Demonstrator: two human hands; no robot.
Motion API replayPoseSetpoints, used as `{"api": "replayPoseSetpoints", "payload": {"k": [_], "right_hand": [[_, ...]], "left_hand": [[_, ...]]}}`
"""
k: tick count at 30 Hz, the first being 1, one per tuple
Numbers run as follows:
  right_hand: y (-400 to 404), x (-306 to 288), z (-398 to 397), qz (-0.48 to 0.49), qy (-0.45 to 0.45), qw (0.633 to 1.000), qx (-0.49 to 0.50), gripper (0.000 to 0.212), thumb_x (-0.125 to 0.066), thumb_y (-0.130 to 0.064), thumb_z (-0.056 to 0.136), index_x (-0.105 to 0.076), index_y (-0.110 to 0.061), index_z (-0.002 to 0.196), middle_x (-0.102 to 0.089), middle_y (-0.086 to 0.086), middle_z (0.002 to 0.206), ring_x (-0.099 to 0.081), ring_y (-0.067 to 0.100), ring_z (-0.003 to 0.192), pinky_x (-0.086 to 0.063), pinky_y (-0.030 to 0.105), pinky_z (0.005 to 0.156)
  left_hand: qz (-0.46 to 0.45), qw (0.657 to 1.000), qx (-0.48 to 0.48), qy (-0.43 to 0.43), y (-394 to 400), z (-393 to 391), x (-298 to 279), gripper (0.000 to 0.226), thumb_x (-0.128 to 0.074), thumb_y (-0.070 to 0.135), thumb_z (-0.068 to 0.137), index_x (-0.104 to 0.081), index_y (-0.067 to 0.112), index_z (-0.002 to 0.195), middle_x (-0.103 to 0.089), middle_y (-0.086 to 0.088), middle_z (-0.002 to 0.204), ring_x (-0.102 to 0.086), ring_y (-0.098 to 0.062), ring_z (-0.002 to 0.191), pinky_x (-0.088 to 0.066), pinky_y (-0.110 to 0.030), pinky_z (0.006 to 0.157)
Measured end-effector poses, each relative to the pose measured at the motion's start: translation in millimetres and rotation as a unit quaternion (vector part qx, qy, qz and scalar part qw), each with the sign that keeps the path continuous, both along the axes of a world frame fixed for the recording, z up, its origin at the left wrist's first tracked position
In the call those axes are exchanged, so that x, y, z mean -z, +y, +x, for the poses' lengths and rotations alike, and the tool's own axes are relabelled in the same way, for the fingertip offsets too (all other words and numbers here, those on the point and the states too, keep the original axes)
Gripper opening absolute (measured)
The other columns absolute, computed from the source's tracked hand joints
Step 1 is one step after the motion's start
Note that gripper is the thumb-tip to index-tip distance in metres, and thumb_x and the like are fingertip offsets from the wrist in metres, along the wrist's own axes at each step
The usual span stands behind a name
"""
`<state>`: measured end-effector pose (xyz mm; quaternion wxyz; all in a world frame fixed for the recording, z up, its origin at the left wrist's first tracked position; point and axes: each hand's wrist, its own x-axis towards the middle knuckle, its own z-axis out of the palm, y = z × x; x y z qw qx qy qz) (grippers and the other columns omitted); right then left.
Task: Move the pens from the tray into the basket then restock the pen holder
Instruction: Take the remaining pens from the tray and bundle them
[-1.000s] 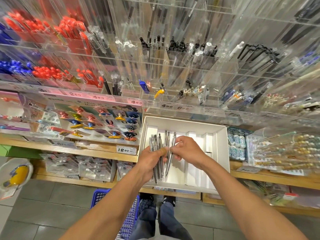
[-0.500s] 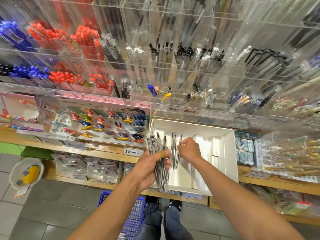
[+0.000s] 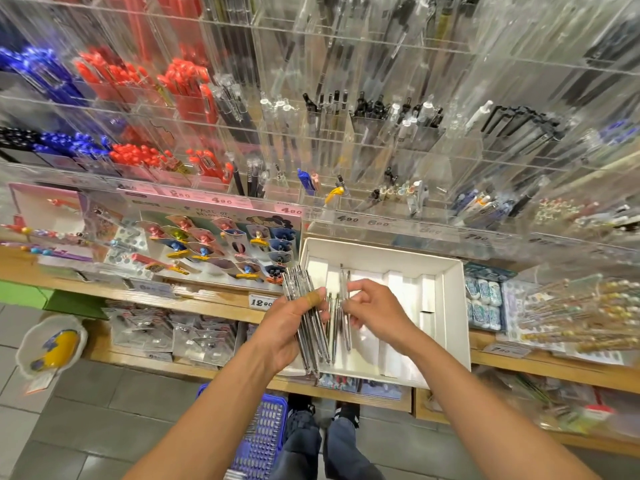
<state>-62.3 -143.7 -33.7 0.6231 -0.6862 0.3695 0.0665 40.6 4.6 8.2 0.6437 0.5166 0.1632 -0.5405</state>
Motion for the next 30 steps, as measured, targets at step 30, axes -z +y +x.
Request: {"api": "replayPoseSetpoints", "payload": {"k": [30], "right_hand": [[5,23,13,-0.098,0.082,0.991,0.045,0.021,-0.071,-0.022,0.076,-0.059,-0.022,0.094,-0.064,-0.003,0.084,-0.065,0.012,0.069,-0.048,0.023,0.059]], "left_hand": [[0.006,0.999,-0.029,0.042,15,14,9,0.039,-0.080,0.016,0.065,-0.068,0.002,0.099,-0.073,-0.011,0.083,-0.072,-0.022,0.071,-0.061,-0.033,0.061]]}}
